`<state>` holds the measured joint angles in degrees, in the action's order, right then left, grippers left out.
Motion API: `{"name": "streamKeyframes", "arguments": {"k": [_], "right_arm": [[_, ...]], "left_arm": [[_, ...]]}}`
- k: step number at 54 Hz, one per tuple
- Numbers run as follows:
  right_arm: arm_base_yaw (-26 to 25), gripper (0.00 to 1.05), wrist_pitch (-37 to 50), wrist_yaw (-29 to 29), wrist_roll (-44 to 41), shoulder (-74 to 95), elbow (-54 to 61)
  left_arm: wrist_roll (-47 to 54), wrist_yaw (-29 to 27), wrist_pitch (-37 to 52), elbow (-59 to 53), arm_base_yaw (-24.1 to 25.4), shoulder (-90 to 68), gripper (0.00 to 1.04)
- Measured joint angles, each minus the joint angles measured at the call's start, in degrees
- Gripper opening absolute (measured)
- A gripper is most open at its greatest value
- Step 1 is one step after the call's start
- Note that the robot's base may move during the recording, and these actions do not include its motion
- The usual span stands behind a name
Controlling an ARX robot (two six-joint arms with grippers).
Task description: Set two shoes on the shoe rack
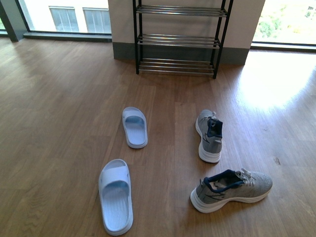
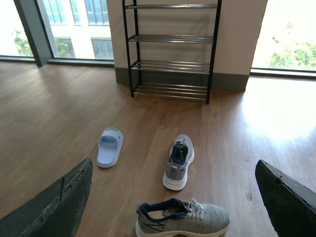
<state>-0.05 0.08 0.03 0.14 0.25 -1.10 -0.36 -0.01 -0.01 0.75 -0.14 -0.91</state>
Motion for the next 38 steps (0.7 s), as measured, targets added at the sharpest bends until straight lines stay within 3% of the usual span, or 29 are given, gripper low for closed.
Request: {"name": "streamKeyframes", "arguments": {"k": [38], "right_arm": [[0.02,0.96,-0.04,-0.20,0.00,0.02,0.00]], "left_arm": [[0.00,-0.07,0.00,0.00,0.00,0.00,0.95]]}}
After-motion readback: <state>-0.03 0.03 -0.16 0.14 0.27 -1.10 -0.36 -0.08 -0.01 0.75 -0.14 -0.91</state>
